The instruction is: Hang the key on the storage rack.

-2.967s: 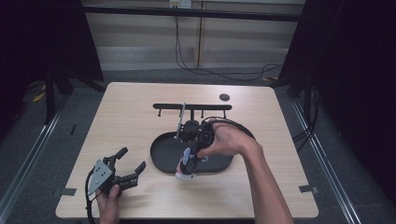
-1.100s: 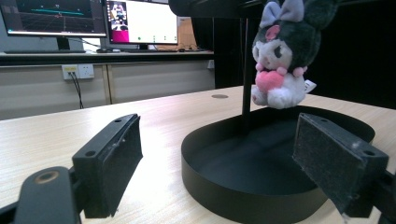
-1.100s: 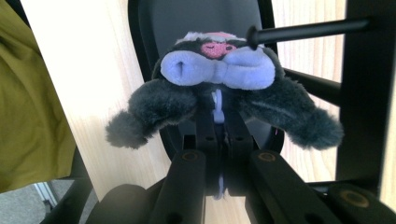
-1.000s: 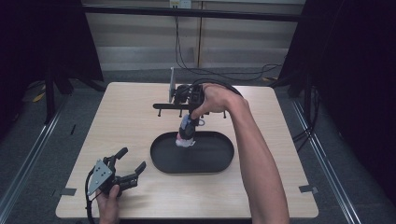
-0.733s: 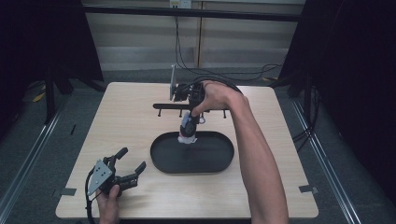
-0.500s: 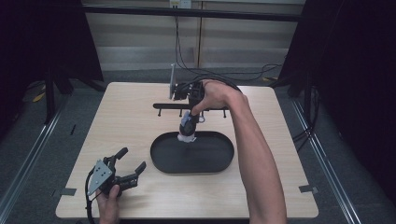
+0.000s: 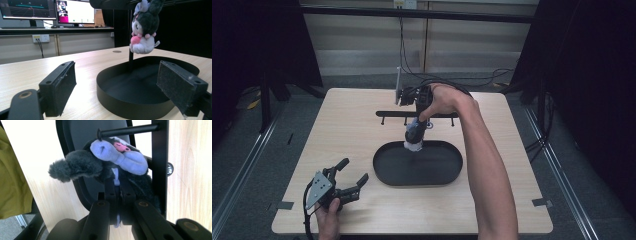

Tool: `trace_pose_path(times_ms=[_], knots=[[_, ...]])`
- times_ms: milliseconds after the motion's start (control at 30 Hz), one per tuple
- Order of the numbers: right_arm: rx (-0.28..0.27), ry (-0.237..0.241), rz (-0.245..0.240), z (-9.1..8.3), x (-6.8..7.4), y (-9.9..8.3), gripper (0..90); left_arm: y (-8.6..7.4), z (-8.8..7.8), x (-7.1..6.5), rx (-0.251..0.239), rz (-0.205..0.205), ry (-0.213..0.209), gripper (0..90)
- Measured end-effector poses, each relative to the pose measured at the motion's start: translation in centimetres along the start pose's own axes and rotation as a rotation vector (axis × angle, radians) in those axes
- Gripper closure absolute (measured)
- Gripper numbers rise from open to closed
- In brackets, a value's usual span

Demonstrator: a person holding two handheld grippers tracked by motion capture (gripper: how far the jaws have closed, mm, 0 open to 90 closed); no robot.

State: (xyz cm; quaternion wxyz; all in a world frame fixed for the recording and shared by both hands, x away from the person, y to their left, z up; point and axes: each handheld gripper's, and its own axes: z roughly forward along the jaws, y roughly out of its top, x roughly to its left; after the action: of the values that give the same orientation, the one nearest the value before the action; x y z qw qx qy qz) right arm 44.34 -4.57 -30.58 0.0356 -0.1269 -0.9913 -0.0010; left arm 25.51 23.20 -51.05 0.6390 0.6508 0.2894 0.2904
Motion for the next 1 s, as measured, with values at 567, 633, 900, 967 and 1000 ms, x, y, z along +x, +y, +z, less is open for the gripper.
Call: trace_pose_path(times_ms=[567,633,900,967,1000], knots=[[-0.013,-0.009,-0.009,0.4,0.3,0.1,86.5,0.0,0.0,0.0,-0.002,-0.002,-0.003,15.3],[-0.014,-0.01,-0.003,0.4,0.4,0.0,86.5,0.0,0.0,0.0,-0.001,-0.002,-0.004,15.3],[-0.085,-0.013,-0.005,0.0,0.5,-0.8,79.1,0.0,0.0,0.0,0.0,0.001,-0.005,15.2],[-0.106,-0.008,0.0,0.0,0.6,-1.0,77.4,0.0,0.0,0.0,0.0,0.001,-0.005,15.3],[-0.107,-0.012,0.008,-0.1,0.6,-1.1,75.7,0.0,0.0,0.0,-0.001,0.001,-0.005,15.3]])
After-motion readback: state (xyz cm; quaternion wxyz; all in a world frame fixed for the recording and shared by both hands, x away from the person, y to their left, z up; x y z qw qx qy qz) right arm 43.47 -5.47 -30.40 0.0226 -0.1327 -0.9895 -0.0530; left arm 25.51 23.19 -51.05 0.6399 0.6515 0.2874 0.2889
